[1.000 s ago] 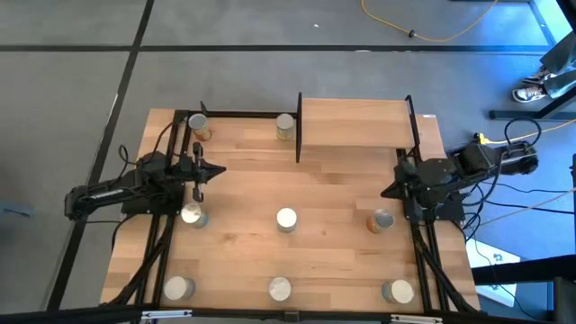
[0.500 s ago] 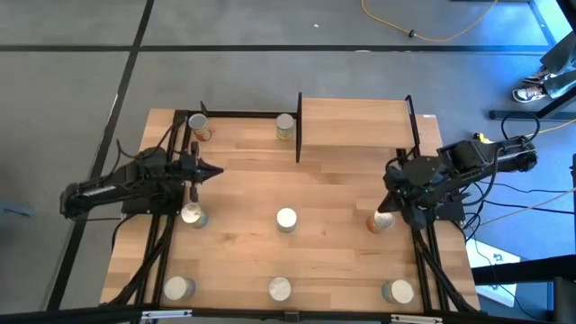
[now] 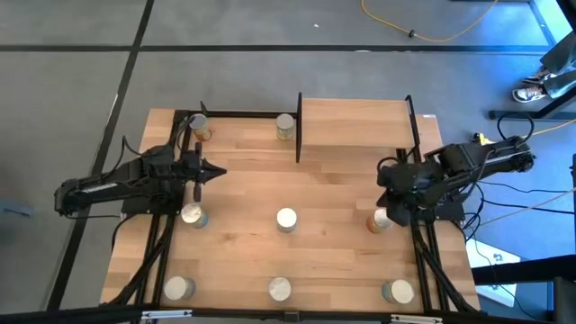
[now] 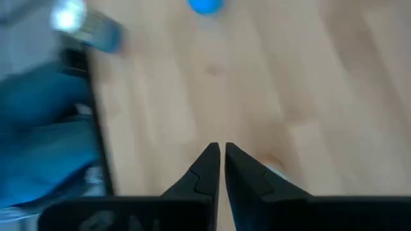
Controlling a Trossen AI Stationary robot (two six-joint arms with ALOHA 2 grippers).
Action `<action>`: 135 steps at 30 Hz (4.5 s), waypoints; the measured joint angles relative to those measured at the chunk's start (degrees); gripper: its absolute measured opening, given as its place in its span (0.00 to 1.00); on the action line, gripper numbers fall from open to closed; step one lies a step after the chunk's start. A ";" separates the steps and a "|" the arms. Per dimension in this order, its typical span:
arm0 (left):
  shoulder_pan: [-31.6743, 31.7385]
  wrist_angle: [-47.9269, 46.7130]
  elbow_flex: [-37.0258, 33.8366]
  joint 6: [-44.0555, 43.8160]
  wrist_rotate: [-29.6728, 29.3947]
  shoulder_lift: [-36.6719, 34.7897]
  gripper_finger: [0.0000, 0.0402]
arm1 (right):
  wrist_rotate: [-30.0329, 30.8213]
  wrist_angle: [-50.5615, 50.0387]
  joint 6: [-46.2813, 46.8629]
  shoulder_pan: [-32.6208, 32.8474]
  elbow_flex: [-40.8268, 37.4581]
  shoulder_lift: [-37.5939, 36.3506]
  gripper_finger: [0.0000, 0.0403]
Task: Pick and place cans onto a shelf
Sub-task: Put the canned green beans on the shelf
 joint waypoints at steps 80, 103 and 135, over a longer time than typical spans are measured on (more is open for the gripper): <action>-8.39 -4.33 13.92 3.56 -4.83 22.37 0.00 | -4.40 -5.66 34.71 1.92 -5.62 27.09 0.22; -8.39 -4.33 13.92 3.54 -4.79 22.35 0.00 | -2.69 -3.91 35.13 1.77 -3.61 26.92 0.22; -8.39 -4.40 13.92 3.31 -4.75 22.35 0.00 | -1.79 -3.83 39.09 2.12 -4.43 26.92 0.22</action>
